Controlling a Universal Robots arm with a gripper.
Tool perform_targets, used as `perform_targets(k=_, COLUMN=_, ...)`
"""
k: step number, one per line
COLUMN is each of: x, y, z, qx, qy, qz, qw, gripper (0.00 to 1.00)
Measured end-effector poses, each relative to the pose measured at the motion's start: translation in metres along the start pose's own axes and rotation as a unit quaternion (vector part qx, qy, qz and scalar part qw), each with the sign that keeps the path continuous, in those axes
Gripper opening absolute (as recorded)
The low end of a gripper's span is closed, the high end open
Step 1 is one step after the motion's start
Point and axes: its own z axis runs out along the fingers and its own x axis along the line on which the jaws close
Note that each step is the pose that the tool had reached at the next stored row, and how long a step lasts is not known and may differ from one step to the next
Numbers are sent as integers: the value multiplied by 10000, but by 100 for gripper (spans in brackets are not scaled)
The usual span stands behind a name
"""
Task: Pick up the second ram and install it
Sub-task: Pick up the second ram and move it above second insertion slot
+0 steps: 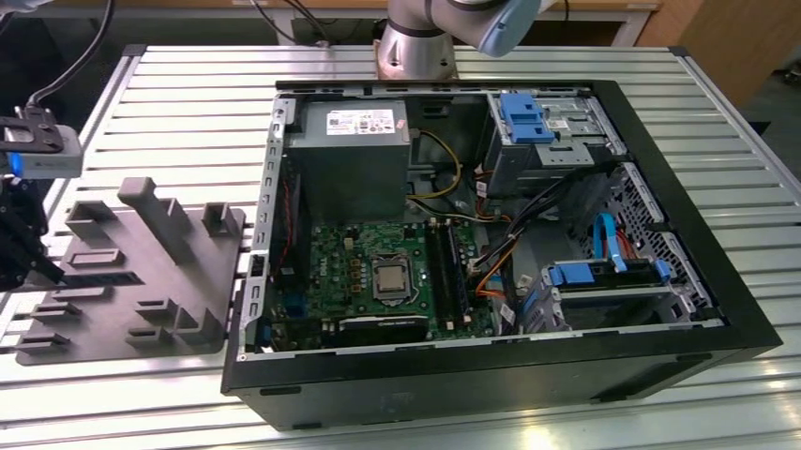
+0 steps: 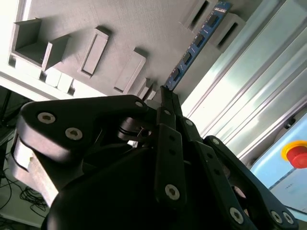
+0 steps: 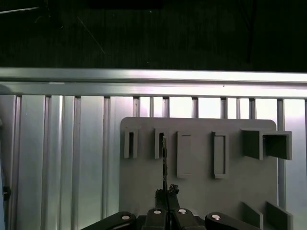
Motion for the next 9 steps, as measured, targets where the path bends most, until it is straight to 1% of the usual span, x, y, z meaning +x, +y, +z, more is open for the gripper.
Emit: perform_targets(k=9, x=-4, y=2, z=-71, qx=0, qy=0, qz=0, qw=10000, gripper=11)
